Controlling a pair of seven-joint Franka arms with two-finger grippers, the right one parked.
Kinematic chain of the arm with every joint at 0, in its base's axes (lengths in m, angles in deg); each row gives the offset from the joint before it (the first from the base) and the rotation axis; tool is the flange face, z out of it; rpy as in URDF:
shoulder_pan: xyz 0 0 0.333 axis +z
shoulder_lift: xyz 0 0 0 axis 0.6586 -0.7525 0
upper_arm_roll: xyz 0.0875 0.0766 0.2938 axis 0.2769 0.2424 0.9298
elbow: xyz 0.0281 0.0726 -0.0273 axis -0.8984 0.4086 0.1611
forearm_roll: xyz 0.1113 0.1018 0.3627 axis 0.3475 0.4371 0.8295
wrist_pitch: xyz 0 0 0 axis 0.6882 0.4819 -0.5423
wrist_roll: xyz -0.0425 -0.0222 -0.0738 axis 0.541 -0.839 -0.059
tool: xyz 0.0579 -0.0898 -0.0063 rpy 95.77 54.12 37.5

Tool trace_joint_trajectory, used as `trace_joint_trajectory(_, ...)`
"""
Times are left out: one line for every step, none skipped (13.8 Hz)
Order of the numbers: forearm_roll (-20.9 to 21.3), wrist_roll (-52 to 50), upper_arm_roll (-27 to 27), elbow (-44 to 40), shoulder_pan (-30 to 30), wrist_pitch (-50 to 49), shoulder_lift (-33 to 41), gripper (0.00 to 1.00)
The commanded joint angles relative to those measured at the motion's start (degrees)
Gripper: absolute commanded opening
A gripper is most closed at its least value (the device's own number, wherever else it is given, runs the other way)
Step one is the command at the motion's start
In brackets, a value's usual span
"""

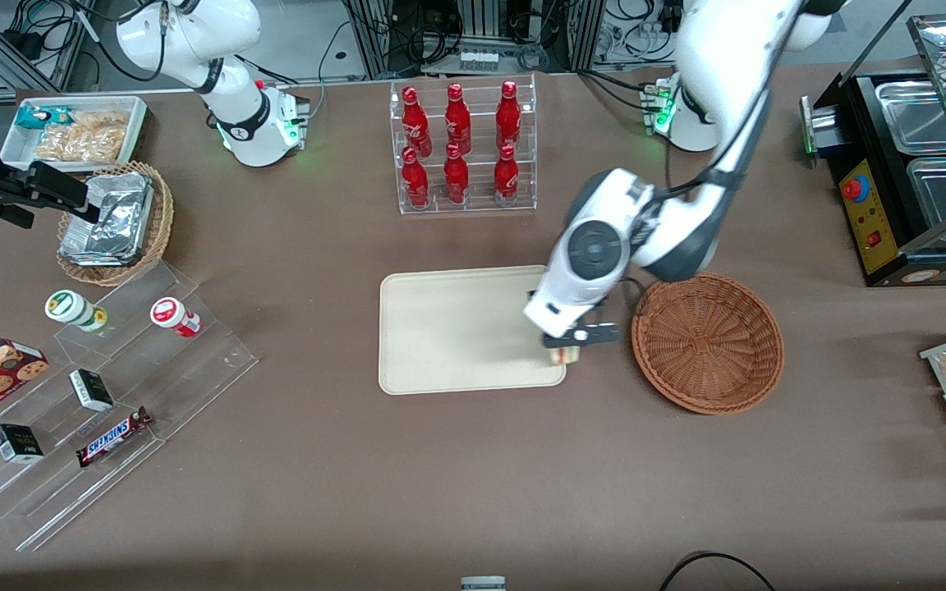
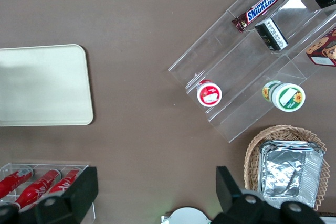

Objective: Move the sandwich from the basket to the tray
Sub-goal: 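Lift the sandwich and carry it over the beige tray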

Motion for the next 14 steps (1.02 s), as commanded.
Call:
trace_joint_trajectory(0.29,-4.28,0.74,-8.41,-4.14,-0.18,-6.67,0.08)
trace_joint_trajectory(0.38,-5.08,0.83,-9.73,-5.37,0.61,-8.08,0.08)
trace_joint_trajectory(0.38,-5.43,0.83,-10.62,-6.34,1.75,-9.31,0.08)
trace_joint_trajectory(0.38,-6.74,0.83,-11.32,-7.13,2.46,-10.28,0.08)
trace_joint_trajectory(0.38,-7.89,0.92,-12.55,-7.83,2.98,-11.42,0.08)
trace_joint_trajectory(0.38,-8.33,0.92,-13.69,-8.28,3.25,-12.39,0.08)
trace_joint_trajectory(0.29,-8.60,0.92,-14.66,-8.37,3.34,-13.10,0.08)
trace_joint_trajectory(0.29,-8.86,0.92,-15.54,-8.89,3.43,-13.71,0.08)
trace_joint_trajectory(0.38,-9.91,0.92,-15.89,-9.24,4.13,-14.15,0.08)
trace_joint_trajectory(0.47,-10.35,0.92,-15.81,-9.60,5.44,-14.42,0.08)
trace_joint_trajectory(0.47,-10.44,0.92,-15.55,-10.03,6.23,-14.68,0.08)
trace_joint_trajectory(0.47,-10.53,0.92,-15.55,-10.13,6.42,-15.12,0.10)
trace_joint_trajectory(0.47,-10.53,0.92,-15.55,-10.13,6.51,-15.21,0.11)
trace_joint_trajectory(0.47,-10.53,0.92,-15.46,-10.39,6.59,-15.30,0.13)
